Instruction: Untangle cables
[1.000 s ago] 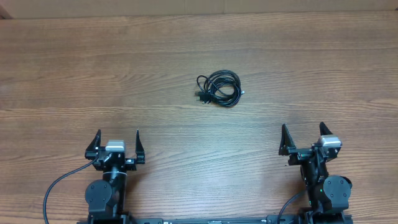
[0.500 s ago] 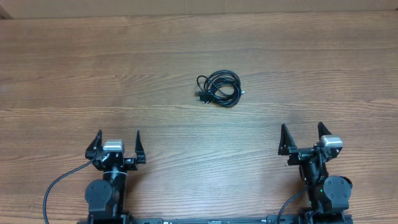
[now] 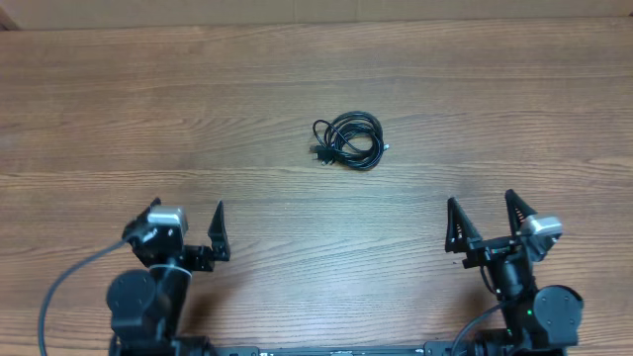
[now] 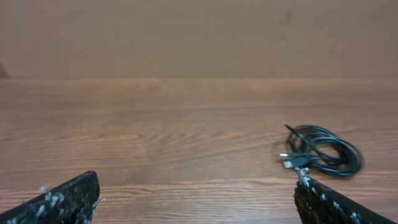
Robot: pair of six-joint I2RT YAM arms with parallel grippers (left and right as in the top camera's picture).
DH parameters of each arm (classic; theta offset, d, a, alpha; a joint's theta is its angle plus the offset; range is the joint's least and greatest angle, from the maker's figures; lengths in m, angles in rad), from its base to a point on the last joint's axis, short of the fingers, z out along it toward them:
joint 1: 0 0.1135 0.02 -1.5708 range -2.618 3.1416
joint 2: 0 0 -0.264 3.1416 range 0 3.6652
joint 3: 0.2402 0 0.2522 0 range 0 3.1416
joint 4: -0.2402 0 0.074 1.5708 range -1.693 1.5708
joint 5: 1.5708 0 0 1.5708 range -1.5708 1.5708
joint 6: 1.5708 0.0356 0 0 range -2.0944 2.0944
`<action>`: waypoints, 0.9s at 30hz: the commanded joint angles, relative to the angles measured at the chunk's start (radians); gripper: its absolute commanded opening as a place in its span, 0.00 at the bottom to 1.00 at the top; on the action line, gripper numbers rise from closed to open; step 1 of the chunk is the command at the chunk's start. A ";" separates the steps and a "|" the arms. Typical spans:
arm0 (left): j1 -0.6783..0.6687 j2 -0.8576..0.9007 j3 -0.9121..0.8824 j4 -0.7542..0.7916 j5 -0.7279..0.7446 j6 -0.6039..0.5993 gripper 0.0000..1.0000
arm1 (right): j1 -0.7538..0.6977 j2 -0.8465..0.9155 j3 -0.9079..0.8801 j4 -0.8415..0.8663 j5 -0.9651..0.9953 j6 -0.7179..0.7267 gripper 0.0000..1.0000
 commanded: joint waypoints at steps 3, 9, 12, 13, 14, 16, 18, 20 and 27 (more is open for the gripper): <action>0.004 0.225 0.235 -0.080 0.153 -0.033 1.00 | -0.003 0.129 0.178 -0.068 -0.053 0.025 1.00; 0.004 0.434 0.490 -0.186 0.355 -0.032 1.00 | -0.003 0.288 0.335 -0.118 -0.259 0.024 1.00; 0.004 0.489 0.549 -0.194 0.500 -0.032 1.00 | -0.003 0.310 0.345 -0.099 -0.331 0.033 1.00; 0.004 0.496 0.552 -0.193 0.542 -0.032 1.00 | -0.003 0.310 0.345 -0.098 -0.345 0.050 1.00; 0.004 0.502 0.552 -0.192 0.587 -0.032 1.00 | -0.003 0.310 0.345 -0.094 -0.350 0.066 1.00; 0.004 0.515 0.552 -0.164 0.588 -0.032 1.00 | -0.003 0.311 0.347 -0.078 -0.363 0.074 1.00; 0.004 0.530 0.556 -0.148 0.533 -0.104 1.00 | -0.003 0.316 0.363 -0.092 -0.362 0.074 1.00; 0.004 0.554 0.566 -0.167 0.440 -0.199 1.00 | -0.003 0.340 0.397 -0.127 -0.355 0.075 1.00; -0.001 0.718 0.640 -0.250 0.389 -0.269 1.00 | -0.003 0.565 0.656 -0.357 -0.262 0.042 1.00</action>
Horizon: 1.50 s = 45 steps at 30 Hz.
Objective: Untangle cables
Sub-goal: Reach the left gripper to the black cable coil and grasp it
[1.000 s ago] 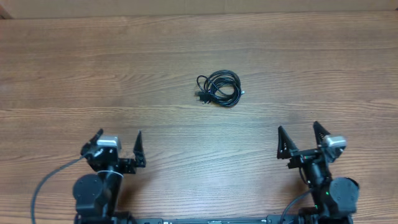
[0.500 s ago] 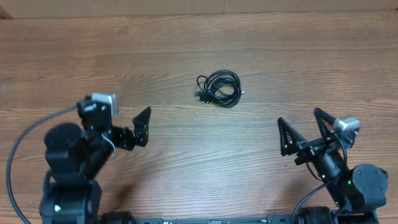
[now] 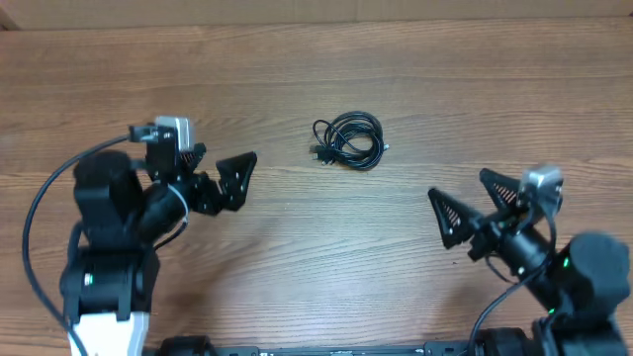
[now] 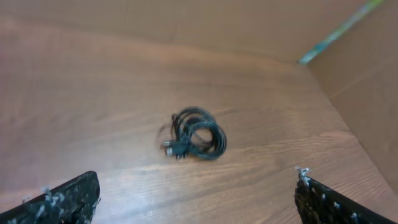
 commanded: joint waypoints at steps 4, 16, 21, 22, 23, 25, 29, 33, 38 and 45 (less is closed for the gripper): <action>-0.056 0.188 0.144 -0.064 -0.088 -0.080 1.00 | -0.003 0.220 0.272 -0.135 0.072 -0.010 1.00; -0.380 0.618 0.648 -0.337 -0.466 0.095 1.00 | -0.003 0.394 0.435 -0.140 -0.068 -0.010 1.00; -0.417 0.756 0.761 -0.346 -0.603 0.165 1.00 | -0.003 0.393 0.438 -0.155 -0.063 -0.014 1.00; -0.417 0.775 0.761 -0.338 -0.624 0.167 1.00 | -0.003 0.393 0.438 -0.163 -0.054 -0.014 1.00; -0.417 0.798 0.761 -0.333 -0.639 0.168 1.00 | -0.003 0.393 0.438 -0.172 -0.041 -0.014 1.00; -0.415 0.847 0.761 -0.336 -0.642 0.168 1.00 | -0.003 0.393 0.438 -0.187 -0.016 -0.014 1.00; -0.415 0.939 0.761 -0.345 -0.671 0.167 1.00 | -0.003 0.393 0.438 -0.200 0.005 -0.014 1.00; -0.415 1.024 0.761 -0.379 -0.571 0.156 1.00 | -0.003 0.393 0.438 -0.200 0.005 -0.014 1.00; -0.415 1.099 0.761 -0.375 -0.434 0.153 1.00 | -0.003 0.393 0.438 -0.204 0.005 -0.015 1.00; -0.413 1.108 0.761 -0.340 -0.269 0.066 1.00 | -0.003 0.393 0.438 -0.212 0.006 -0.044 1.00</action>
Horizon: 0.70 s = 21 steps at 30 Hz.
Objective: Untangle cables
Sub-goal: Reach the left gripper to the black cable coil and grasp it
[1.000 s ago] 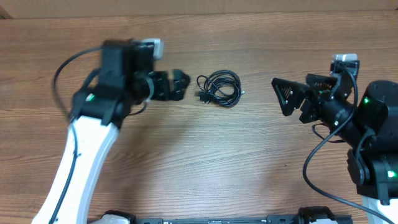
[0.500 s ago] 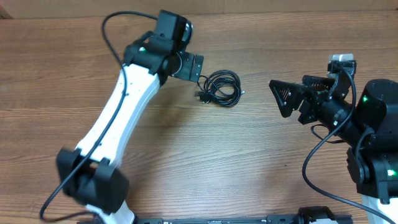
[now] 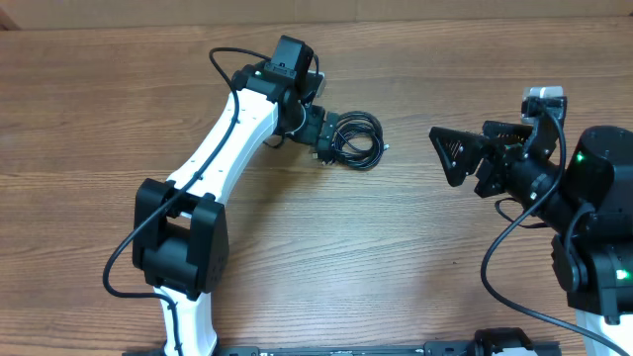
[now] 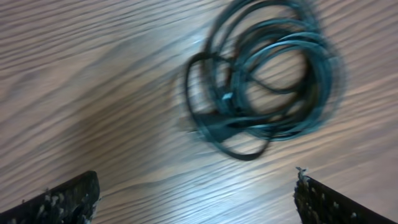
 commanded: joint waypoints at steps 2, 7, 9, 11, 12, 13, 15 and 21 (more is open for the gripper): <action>0.000 -0.001 0.019 0.008 0.070 -0.077 1.00 | -0.003 -0.008 0.028 -0.007 0.010 -0.039 1.00; 0.000 -0.001 0.019 -0.013 -0.035 -0.123 1.00 | -0.003 -0.008 0.028 -0.022 0.019 -0.040 1.00; 0.000 -0.001 0.019 -0.039 -0.065 -0.169 1.00 | -0.003 -0.008 0.028 -0.030 0.036 -0.042 1.00; -0.002 -0.001 0.010 -0.045 -0.067 -0.204 1.00 | -0.003 -0.008 0.028 -0.037 0.055 -0.042 1.00; -0.002 -0.001 0.002 -0.044 -0.067 -0.224 1.00 | -0.003 -0.008 0.028 -0.041 0.059 -0.043 1.00; -0.002 -0.001 -0.008 -0.039 -0.066 -0.245 1.00 | -0.003 -0.008 0.028 -0.044 0.062 -0.043 1.00; -0.002 0.000 -0.029 -0.018 -0.065 -0.265 0.99 | -0.003 -0.008 0.028 -0.047 0.062 -0.043 1.00; -0.002 0.000 -0.063 0.040 -0.049 -0.314 0.97 | -0.003 -0.008 0.028 -0.048 0.062 -0.043 1.00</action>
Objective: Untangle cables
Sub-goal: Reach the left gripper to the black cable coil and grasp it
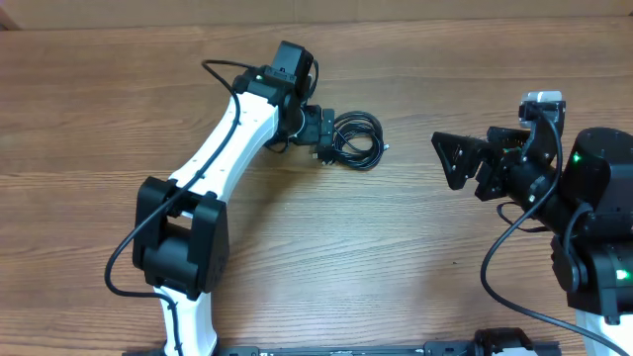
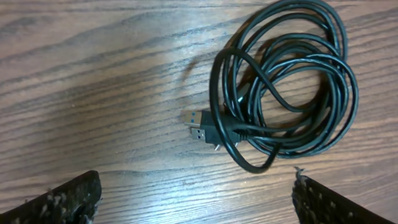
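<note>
A black cable (image 1: 356,138) lies coiled in a tangled loop on the wooden table (image 1: 148,89), right of centre at the back. In the left wrist view the coil (image 2: 212,99) fills the upper right, with its USB plugs (image 2: 198,127) pointing left. My left gripper (image 1: 317,133) hovers open over the coil's left edge, plugs just ahead of it. Its two fingertips (image 2: 62,202) show at the bottom corners with nothing between them. My right gripper (image 1: 443,161) hangs open in the air to the right of the coil, apart from it.
The left arm (image 1: 232,138) stretches diagonally from its base at the near edge to the coil. The right arm's body (image 1: 584,198) fills the right side. A cardboard wall runs along the table's far edge.
My left gripper has shifted slightly to the left, so the coil now lies toward the upper right of its wrist view and looks sharp. The right gripper has barely moved. The cable lies as before.
Both grippers were open at the near edge, the coil lying far ahead. Then both arms stood raised and turned toward the coil. Then my left gripper was over the coil and the right one was level with it. Now the left hovers at the plug end, open.
</note>
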Robot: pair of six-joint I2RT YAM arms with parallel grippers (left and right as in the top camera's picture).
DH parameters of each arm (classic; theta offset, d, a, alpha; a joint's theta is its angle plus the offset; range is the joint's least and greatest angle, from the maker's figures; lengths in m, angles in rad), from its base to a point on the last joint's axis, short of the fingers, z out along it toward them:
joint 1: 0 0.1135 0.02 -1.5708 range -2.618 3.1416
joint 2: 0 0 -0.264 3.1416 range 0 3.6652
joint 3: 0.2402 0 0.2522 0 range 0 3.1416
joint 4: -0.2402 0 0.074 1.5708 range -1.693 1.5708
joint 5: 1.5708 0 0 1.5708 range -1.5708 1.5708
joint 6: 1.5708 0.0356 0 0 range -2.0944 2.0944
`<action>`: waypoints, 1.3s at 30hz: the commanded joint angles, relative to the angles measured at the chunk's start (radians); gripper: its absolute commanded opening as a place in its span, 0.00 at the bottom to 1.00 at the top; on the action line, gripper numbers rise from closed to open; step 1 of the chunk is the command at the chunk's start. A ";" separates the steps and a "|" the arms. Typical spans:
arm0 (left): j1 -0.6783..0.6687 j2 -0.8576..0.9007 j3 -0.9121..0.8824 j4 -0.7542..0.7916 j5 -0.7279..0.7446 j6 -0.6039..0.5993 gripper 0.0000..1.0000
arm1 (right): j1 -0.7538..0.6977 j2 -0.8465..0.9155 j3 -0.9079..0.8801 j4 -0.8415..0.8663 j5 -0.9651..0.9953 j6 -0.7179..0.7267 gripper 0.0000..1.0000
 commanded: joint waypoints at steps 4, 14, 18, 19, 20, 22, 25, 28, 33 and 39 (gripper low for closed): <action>-0.002 0.000 -0.014 0.029 -0.003 -0.066 0.94 | -0.003 -0.008 0.028 0.003 0.013 -0.009 1.00; -0.047 0.067 -0.043 0.144 0.023 -0.162 0.92 | -0.003 -0.008 0.028 -0.004 0.014 -0.018 1.00; -0.053 0.111 -0.043 0.147 0.025 -0.162 0.23 | -0.003 -0.008 0.028 -0.009 0.042 -0.019 1.00; -0.053 0.113 -0.043 0.145 0.033 -0.161 0.04 | -0.003 -0.008 0.028 -0.012 0.052 -0.019 1.00; -0.050 0.116 -0.043 0.145 0.040 -0.155 0.04 | -0.003 -0.008 0.028 -0.016 0.059 -0.019 1.00; -0.042 0.103 -0.031 0.132 0.066 -0.128 0.04 | -0.003 -0.008 0.028 -0.019 0.069 -0.019 1.00; -0.026 0.060 0.035 0.044 0.066 -0.073 0.04 | -0.003 -0.008 0.028 -0.019 0.074 -0.019 1.00; -0.007 -0.012 0.141 -0.071 0.067 -0.029 0.04 | -0.003 -0.008 0.028 -0.019 0.074 -0.019 1.00; 0.000 -0.161 0.357 -0.244 0.068 0.035 0.04 | -0.003 -0.006 0.028 -0.019 0.074 -0.019 0.98; 0.000 -0.273 0.484 -0.310 0.069 0.038 0.04 | -0.003 0.022 0.028 -0.019 0.073 -0.019 0.97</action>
